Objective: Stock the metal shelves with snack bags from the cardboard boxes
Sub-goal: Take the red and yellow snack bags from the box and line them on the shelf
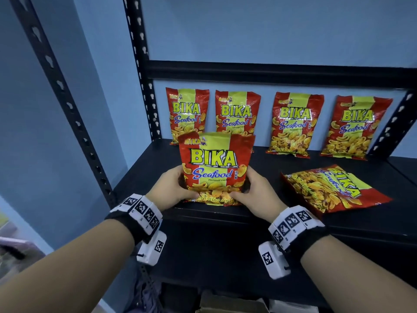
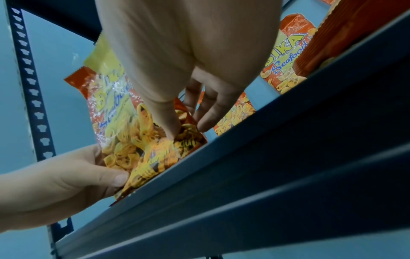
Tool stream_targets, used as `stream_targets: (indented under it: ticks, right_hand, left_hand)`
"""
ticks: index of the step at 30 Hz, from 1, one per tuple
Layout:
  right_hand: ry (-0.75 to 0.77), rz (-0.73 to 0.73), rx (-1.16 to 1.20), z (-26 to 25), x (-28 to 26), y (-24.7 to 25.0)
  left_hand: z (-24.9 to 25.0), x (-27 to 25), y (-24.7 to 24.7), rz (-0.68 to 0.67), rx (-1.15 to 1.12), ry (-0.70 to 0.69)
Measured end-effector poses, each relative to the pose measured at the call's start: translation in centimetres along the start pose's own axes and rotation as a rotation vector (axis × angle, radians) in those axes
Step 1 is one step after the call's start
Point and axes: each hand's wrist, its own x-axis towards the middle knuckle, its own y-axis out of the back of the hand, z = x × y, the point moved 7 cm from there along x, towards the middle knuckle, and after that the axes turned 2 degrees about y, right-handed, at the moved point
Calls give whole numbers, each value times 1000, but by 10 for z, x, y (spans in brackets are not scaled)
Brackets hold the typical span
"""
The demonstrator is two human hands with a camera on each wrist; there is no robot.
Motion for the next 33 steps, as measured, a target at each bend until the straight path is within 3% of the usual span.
stream_targets:
  ticks: [5, 13, 16, 18, 20, 21, 23, 25, 28, 33]
  right_hand:
    - [-21, -24, -77, 5, -6, -2]
    - [-42, -122, -77, -4, 5, -9]
    - [-57, -148, -81, -1, 5, -11]
    - [-52, -161, -80, -1, 7, -11]
    - [-46, -183, -73, -2, 8, -12]
    - [-43, -193, -67, -2, 9, -13]
    - [-35, -205, -51, -4, 9, -13]
    - [-30, -204, -42, -6, 9, -13]
    - [-48, -150, 54, 0, 7, -12]
    - [-55, -97, 267, 0, 4, -2]
  left_hand:
    - [12, -13, -2, -38, -87, -54]
    - [45, -5, 8, 31, -193, -85]
    - [55, 3, 17, 120, -291, -109]
    - [69, 11, 35, 257, -328, -154]
    - [104, 12, 58, 372, -149, -299]
    - [127, 13, 64, 378, 49, -387]
    - [166, 21, 60, 238, 555, -440]
    - [179, 31, 50, 49, 841, -334]
    - [183, 42, 48, -47, 772, -284]
    - [207, 45, 74, 34, 640, -272]
